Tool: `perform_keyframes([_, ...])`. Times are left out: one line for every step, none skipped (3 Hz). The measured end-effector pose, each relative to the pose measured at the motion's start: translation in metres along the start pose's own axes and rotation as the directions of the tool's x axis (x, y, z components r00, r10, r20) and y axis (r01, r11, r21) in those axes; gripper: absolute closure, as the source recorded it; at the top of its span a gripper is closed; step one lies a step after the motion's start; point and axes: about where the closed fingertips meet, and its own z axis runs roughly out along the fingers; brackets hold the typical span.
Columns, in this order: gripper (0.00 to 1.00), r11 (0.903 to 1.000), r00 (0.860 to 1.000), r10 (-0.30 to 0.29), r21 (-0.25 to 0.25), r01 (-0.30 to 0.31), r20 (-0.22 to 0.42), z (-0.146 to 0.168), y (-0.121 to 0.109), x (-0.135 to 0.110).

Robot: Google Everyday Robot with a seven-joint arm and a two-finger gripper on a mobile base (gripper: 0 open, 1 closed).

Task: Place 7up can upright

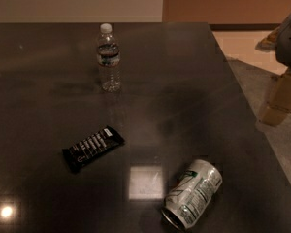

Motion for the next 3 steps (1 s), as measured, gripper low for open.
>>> perform_keyframes([0.0,1.0,1.0,0.0,0.0,0.0,0.0,0.0,0.0,0.0])
perform_keyframes([0.0,0.9972,0.998,-0.063,-0.038,0.064,0.026,-0.001,0.007,-0.008])
perform_keyframes([0.0,0.9744,0.978,-0.185,-0.111,0.196,0.099,0.001,0.034,-0.027])
